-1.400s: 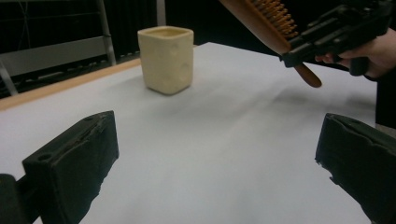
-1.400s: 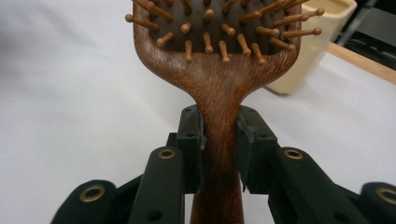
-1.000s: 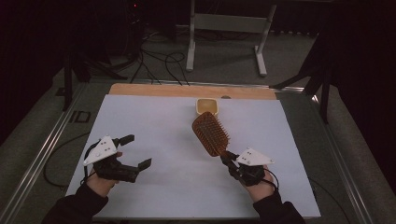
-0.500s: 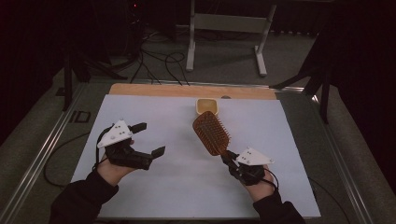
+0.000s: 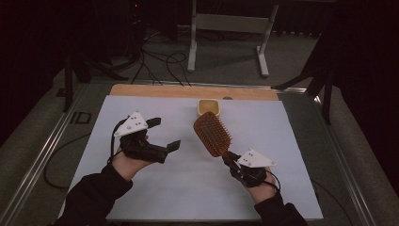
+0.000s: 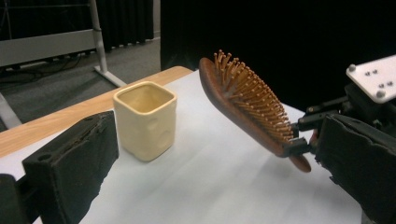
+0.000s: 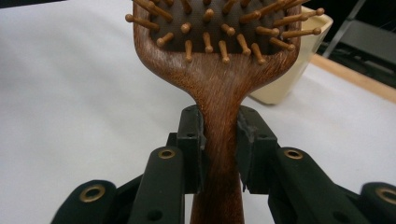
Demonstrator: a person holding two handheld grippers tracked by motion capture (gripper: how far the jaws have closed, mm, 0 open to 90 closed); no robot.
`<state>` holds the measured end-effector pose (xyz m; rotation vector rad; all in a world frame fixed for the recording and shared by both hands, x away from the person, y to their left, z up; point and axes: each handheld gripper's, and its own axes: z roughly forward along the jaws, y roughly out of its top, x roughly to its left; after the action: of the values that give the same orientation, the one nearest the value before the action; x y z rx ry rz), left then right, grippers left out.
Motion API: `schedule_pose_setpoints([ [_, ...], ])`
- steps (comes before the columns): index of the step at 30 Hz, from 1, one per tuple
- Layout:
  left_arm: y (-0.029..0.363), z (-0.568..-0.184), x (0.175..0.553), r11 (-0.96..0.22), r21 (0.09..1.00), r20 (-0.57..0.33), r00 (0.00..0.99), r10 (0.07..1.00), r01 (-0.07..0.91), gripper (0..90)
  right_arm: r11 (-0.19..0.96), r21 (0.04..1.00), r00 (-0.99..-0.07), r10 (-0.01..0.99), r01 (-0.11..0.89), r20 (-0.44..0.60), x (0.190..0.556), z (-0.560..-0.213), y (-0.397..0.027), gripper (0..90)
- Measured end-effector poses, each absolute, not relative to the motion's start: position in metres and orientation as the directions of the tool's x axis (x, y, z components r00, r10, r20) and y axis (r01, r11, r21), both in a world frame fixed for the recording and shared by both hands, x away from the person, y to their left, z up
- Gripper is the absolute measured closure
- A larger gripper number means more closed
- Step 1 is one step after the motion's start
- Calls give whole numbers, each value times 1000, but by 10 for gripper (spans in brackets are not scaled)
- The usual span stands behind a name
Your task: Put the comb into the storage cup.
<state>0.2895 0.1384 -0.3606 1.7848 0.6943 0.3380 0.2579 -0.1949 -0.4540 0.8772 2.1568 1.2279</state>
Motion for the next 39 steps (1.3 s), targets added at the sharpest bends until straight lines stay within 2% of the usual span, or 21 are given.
schedule_pose_setpoints([
  [15,96,-369,304,-126,926,-216,774,595,355,1,390,887,-663,736,247,-139,255,-453,-192,732],
  [26,75,-386,326,-34,877,-378,732,567,480,1,409,881,-681,717,236,-151,255,-454,-189,732],
  [31,64,-389,327,-44,877,-375,739,560,478,2,412,879,-684,714,238,-150,256,-454,-189,731],
  [34,59,-391,328,-48,871,-382,736,559,489,32,412,880,-687,711,238,-147,256,-453,-190,731],
  [36,58,-392,328,-47,871,-383,736,558,488,96,411,881,-681,717,236,-152,256,-454,-189,731],
  [38,57,-394,330,-31,866,-404,734,545,499,96,409,881,-683,716,237,-149,256,-454,-189,731],
  [39,56,-396,331,-25,859,-421,733,535,512,187,415,880,-689,708,231,-153,256,-454,-189,731],
])
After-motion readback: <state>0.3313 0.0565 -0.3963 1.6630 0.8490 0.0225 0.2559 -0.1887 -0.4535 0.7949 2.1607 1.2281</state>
